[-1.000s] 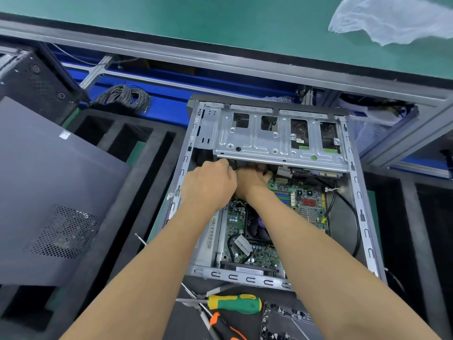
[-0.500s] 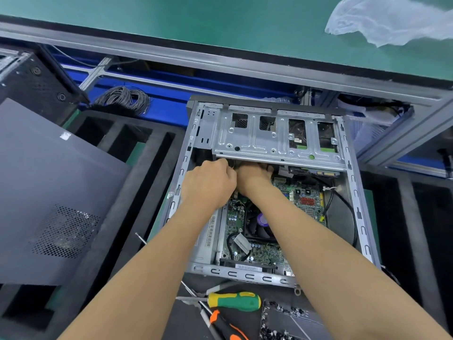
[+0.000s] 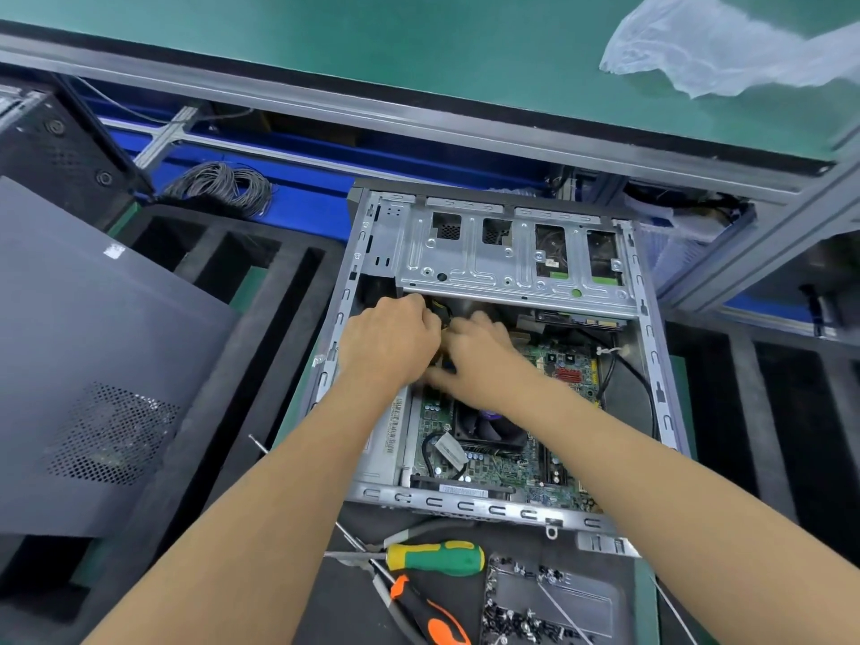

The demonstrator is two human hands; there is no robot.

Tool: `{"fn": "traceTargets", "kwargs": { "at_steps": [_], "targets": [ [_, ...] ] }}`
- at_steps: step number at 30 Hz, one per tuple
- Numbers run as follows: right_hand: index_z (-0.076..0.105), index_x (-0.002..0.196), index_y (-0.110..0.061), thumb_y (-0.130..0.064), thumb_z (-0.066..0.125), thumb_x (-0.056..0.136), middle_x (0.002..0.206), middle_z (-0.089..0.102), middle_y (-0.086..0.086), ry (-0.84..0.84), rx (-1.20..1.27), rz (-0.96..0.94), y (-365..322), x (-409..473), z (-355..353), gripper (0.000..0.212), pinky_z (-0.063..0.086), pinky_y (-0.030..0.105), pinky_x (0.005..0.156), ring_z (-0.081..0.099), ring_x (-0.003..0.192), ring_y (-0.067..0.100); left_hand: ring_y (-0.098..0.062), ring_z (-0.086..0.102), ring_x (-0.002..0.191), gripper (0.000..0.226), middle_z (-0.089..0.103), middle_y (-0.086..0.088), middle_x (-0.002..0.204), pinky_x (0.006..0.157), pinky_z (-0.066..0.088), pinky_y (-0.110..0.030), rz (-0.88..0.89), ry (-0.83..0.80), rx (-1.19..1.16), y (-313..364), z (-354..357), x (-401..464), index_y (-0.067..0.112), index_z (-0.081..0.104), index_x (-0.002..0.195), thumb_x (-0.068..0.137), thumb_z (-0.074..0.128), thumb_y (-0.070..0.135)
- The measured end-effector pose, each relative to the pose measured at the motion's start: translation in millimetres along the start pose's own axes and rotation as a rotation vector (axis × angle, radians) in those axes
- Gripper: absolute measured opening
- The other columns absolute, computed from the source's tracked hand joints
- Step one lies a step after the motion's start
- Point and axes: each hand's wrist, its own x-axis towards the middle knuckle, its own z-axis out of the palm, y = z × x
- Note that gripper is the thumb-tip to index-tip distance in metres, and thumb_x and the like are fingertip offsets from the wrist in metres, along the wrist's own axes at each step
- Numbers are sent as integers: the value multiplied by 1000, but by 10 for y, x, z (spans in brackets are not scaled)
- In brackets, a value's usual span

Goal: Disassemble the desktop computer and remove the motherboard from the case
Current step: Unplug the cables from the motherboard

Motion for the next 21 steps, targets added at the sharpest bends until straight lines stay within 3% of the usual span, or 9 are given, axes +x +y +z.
{"fn": "traceTargets", "kwargs": {
  "at_steps": [3,7,9,15,21],
  "targets": [
    [60,126,-14,-63,50,89,125,52,10,-105,-211,-29,-112,16,103,63,31,45,93,36,116,32,-22,47,61,30,53,1,73,59,35,-34,1,7,-15,-9,8,-3,19,60,88,95,35,35],
    [59,126,-16,-32,52,96,125,59,8,-125,-371,-4,-238,88,197,36,32,42,94,38,120,33,-23,46,62,30,47,3,69,59,32,-33,-3,8,-30,-10,7,-10,18,60,88,94,36,35],
    [56,129,-15,-21,51,94,124,60,7,-144,-381,37,-277,145,211,36,32,41,95,40,121,33,-23,47,62,30,48,3,69,59,33,-33,0,10,-32,-13,10,-4,18,61,88,94,36,35],
    [51,135,-18,-30,45,97,134,52,7,-264,-319,145,-297,221,314,41,27,43,102,34,126,33,-25,53,66,30,56,0,75,61,37,-34,9,19,-29,-18,21,6,18,61,89,94,36,35],
    [45,140,-16,-33,41,94,137,49,9,-308,-277,240,-320,280,369,49,27,45,105,34,129,34,-22,49,60,30,50,4,69,59,35,-33,4,8,-25,-18,26,5,19,60,88,94,36,35]
  ]
}}
